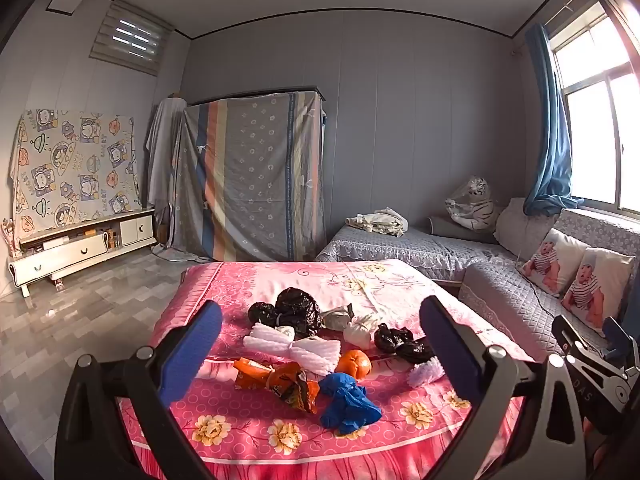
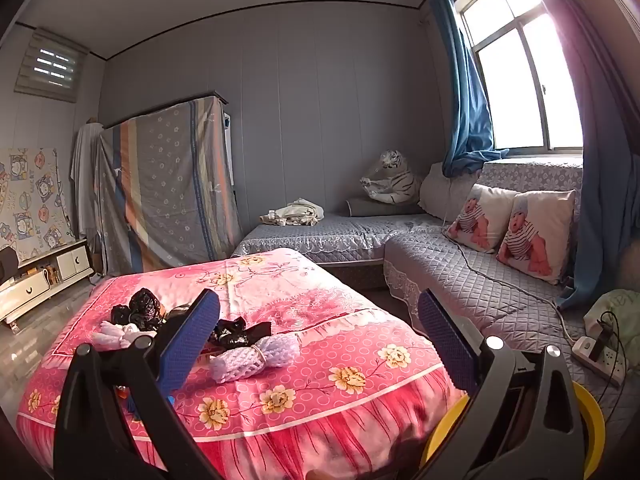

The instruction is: Collect trash

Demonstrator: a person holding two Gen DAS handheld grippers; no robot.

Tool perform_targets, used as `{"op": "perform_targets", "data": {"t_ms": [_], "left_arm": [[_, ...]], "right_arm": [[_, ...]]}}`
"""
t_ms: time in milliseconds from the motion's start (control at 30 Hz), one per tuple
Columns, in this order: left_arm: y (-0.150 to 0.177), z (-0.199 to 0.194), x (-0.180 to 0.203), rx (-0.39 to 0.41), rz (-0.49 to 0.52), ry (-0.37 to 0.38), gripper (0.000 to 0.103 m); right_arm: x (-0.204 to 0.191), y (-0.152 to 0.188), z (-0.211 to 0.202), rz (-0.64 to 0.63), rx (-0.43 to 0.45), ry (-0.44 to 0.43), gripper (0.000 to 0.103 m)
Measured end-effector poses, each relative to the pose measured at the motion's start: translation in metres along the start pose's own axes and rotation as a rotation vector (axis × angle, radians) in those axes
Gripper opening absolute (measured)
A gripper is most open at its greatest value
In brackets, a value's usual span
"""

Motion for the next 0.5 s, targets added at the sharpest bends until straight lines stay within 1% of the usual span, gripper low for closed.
{"op": "perform_targets", "data": {"t_ms": [500], "left_arm": [[0.0004,0.0011,-0.0004,-0.005,-0.002,-0.003,0.096]], "right_arm": [[-0.0001,-0.0011,-0.0003,0.0,-0.001,-0.001,0.095]]}}
Point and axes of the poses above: each gripper's, at about its wrist camera, not at the fingertips, and z roughly the way its jaws point, x to its right, y to its underside, the point moved 10 cm from there along z, roughly the way its jaws point, and after that the axes turned 15 degrees about -z, right-handed, at the moved point
